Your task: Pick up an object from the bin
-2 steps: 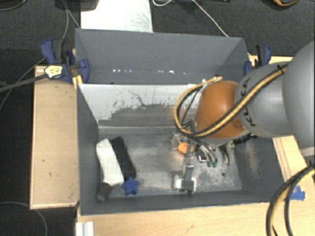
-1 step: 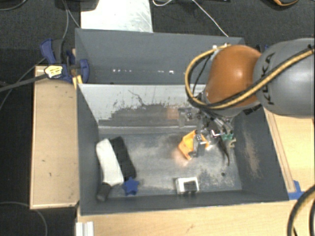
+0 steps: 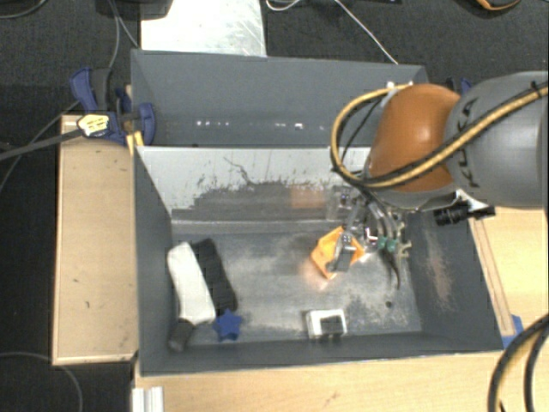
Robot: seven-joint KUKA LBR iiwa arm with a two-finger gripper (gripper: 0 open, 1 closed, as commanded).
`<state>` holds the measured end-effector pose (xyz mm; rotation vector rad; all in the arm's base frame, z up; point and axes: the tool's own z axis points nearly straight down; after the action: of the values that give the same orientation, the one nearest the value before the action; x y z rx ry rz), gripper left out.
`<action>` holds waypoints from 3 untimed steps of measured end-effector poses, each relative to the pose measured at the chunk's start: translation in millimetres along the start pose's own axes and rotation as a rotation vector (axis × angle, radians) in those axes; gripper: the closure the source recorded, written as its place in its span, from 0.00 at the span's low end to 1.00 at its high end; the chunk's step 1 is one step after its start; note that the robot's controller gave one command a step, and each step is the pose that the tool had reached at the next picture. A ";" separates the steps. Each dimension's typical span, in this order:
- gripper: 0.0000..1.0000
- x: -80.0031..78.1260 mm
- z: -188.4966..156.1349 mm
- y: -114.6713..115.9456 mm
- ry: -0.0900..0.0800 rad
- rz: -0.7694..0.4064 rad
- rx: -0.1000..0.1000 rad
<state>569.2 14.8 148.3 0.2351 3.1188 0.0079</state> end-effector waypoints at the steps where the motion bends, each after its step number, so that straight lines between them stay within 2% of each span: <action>1: 0.00 -5.1 13.2 -11.6 0.004 0.012 0.002; 2: 1.00 1.5 51.3 -31.8 0.009 0.321 -0.014; 3: 1.00 1.5 51.4 -31.8 0.009 0.319 -0.013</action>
Offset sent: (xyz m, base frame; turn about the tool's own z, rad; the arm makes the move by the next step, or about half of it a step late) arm -0.0093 -0.0391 -0.0621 0.3314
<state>563.7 -16.2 96.7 0.7291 3.0500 0.0332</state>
